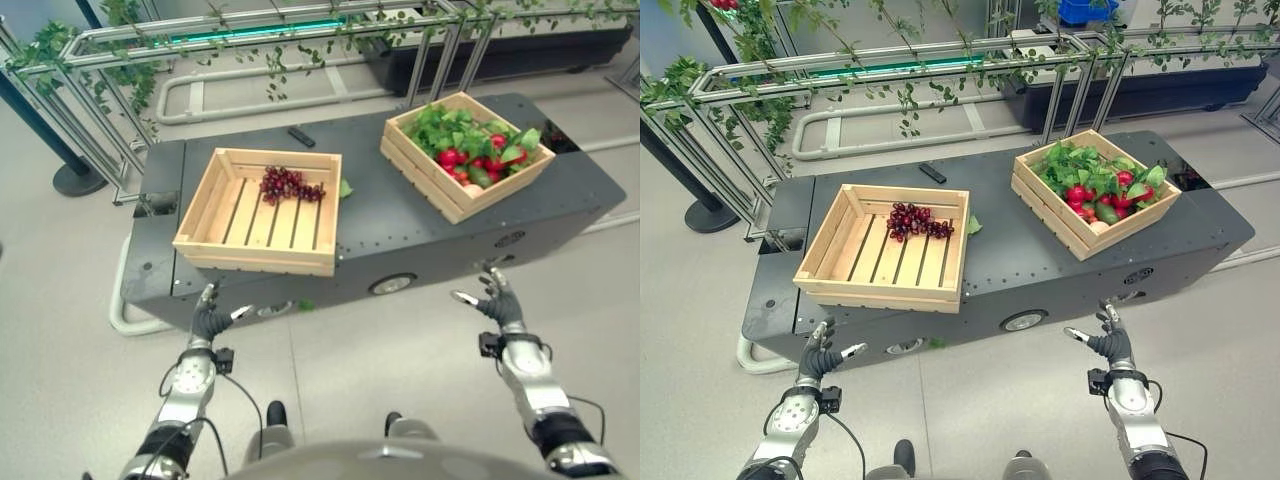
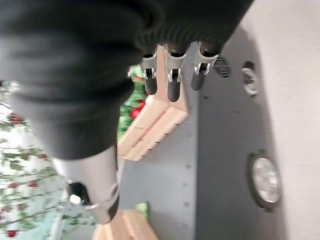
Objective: Pick up the fruits from the basket on one side to the basket on the other side
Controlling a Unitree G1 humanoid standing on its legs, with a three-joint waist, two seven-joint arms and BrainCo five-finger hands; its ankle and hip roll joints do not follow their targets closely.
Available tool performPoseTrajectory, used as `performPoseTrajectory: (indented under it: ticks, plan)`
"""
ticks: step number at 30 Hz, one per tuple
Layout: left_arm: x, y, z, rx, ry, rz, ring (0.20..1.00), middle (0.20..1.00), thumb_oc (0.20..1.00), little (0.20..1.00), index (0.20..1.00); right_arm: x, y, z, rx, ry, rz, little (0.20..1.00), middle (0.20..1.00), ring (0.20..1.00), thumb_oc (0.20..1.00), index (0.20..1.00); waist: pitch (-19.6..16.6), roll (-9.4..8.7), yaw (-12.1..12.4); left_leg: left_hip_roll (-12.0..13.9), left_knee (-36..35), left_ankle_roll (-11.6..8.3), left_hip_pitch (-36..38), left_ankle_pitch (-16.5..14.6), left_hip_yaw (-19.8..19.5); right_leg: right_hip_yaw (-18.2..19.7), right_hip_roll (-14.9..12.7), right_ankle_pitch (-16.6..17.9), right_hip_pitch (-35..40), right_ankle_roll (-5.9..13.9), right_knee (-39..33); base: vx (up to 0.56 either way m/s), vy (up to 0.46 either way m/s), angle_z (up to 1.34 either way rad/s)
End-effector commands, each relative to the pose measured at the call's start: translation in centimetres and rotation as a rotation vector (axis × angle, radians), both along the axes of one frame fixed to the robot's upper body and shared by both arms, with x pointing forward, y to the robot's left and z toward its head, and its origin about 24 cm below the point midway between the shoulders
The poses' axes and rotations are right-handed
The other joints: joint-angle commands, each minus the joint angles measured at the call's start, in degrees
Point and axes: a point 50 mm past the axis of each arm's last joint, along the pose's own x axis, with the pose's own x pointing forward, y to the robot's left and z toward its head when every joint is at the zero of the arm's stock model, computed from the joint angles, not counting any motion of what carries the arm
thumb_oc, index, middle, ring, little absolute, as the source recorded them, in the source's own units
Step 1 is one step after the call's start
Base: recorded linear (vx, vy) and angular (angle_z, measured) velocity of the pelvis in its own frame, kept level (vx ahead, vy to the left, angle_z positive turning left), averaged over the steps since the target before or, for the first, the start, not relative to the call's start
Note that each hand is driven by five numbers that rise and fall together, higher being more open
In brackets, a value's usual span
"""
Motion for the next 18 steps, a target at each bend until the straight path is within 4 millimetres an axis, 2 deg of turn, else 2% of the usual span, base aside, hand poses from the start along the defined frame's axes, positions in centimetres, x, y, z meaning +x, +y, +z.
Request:
performPoseTrajectory:
  ticks: [1,2,6,18]
  plan:
    - [2.2,0.4,1.6,0.02,-0.079,-0.005,1.0,1.0,1.0,1.0,1.0,2.8,0.4,2.5,-0.011,-0.139,-0.001,1.0,1.0,1.0,1.0,1.0,0.86,-0.83,-0.54,-0.6,3.12,1.6,1.34,-4.95,2.32,-0.04,-0.7,0.68,-3.65,0.82,2.86,0.0,0.0,0.0]
    - [1.8,0.1,0.6,-0.028,-0.038,0.03,1.0,1.0,1.0,1.0,1.0,2.3,0.8,0.7,-0.022,-0.041,0.012,1.0,1.0,1.0,1.0,1.0,0.56,-1.0,-0.34,-0.55,3.22,1.66,1.54,-5.01,2.25,-0.04,-0.69,0.65,-3.31,0.77,2.91,0.03,0.012,0.04]
    - [1.6,-0.2,0.0,-0.027,-0.008,0.014,1.0,1.0,1.0,1.0,1.0,1.9,1.0,-0.5,-0.028,0.024,0.003,1.0,1.0,1.0,1.0,1.0,0.06,-1.22,-0.26,-0.44,3.14,1.67,2.21,-5.29,2.0,-0.2,-0.61,0.55,-2.35,0.72,2.38,0.02,-0.004,0.03]
    - [1.5,-0.1,0.3,-0.019,-0.033,0.034,1.0,1.0,1.0,1.0,1.0,1.8,1.0,-0.1,-0.021,-0.007,0.001,1.0,1.0,1.0,1.0,1.0,-1.15,-1.66,-0.03,-0.37,2.15,1.59,3.17,-5.15,2.07,-0.41,-0.34,0.63,-1.21,0.75,1.14,0.01,-0.001,0.01]
